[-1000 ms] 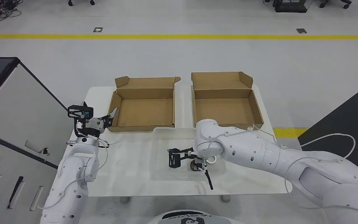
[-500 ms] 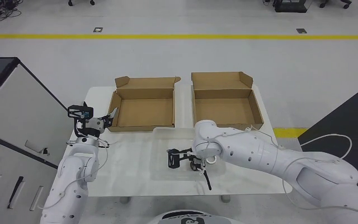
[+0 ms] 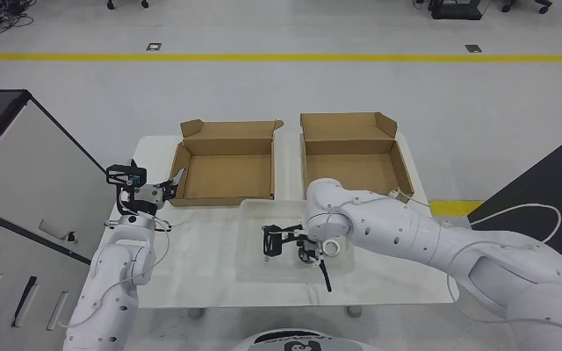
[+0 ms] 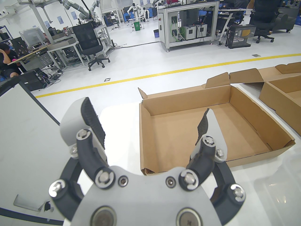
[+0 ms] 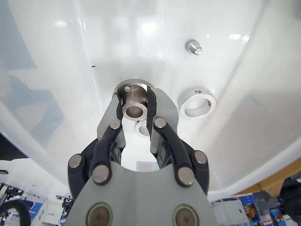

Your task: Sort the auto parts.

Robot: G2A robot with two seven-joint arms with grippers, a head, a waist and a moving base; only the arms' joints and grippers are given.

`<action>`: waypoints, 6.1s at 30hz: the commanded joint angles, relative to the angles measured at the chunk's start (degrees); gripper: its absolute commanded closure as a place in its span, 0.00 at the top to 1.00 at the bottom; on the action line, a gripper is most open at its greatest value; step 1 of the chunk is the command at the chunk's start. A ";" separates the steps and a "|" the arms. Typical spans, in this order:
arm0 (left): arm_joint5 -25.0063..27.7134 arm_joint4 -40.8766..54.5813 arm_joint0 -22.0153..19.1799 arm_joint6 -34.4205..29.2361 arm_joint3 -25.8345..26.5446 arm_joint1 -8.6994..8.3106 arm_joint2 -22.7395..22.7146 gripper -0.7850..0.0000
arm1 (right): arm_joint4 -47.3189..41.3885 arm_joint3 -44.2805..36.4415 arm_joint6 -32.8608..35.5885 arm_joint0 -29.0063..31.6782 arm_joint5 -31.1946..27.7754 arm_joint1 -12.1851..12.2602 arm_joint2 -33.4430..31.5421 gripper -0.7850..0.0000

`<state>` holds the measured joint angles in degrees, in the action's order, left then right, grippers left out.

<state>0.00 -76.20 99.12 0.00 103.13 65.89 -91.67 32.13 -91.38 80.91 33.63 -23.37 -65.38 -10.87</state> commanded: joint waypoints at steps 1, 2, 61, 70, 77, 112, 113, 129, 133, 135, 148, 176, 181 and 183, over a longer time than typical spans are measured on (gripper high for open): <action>0.00 0.00 0.00 0.00 0.00 0.00 0.00 1.00 | -1.43 -0.61 0.11 -0.67 0.11 0.63 -1.36 0.00; 0.00 0.00 0.00 0.00 0.00 0.00 0.00 1.00 | -2.02 -1.07 0.18 -0.85 0.18 1.02 -1.99 0.00; 0.00 0.00 0.00 0.00 0.00 0.00 0.00 1.00 | -74.13 -9.33 -23.93 24.63 -23.97 20.84 -38.79 0.00; 0.00 0.00 0.00 0.00 0.00 0.00 0.00 1.00 | -85.66 -16.92 -26.38 19.00 -26.43 19.58 -34.77 0.00; 0.00 0.00 0.00 0.00 0.00 0.00 0.00 1.00 | -91.80 -18.52 -26.56 16.60 -26.61 17.42 -34.39 0.00; 0.00 0.00 0.00 0.00 0.00 0.00 0.00 1.00 | -114.94 -21.82 -19.06 23.92 -19.06 14.27 -45.05 0.00; 0.00 0.00 0.00 0.00 0.00 0.00 0.00 1.00 | -116.19 -21.73 -18.38 23.62 -18.39 13.82 -44.96 0.00; 0.00 0.00 0.00 0.00 0.00 0.00 0.00 1.00 | -110.45 -15.86 -16.11 21.51 -16.03 7.89 -44.77 0.00; 0.00 0.00 0.00 0.00 0.00 0.00 0.00 1.00 | -103.53 -15.45 -19.26 21.60 -15.47 7.53 -45.91 0.00; 0.00 0.00 0.00 0.00 0.00 0.00 0.00 1.00 | -100.09 -15.59 -20.83 21.84 -15.02 7.43 -46.62 0.00; 0.00 0.00 0.00 0.00 0.00 0.00 0.00 1.00 | -105.45 -17.72 -21.58 25.87 -15.35 5.76 -47.99 0.00; 0.00 0.00 0.00 0.00 0.00 0.00 0.00 1.00 | -94.04 -18.31 -22.51 28.61 -12.36 3.21 -53.72 0.00; 0.00 0.00 0.00 0.00 0.00 0.00 0.00 1.00 | -102.21 -18.60 -19.98 29.43 -12.11 2.41 -52.93 0.00; 0.00 0.00 0.00 0.00 0.00 0.00 0.00 1.00 | -104.55 -18.51 -18.94 29.72 -11.80 2.12 -52.88 0.00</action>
<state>0.00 -76.20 99.12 0.00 103.13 65.89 -91.67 -71.19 -109.93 61.51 63.22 -35.35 -63.14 -63.77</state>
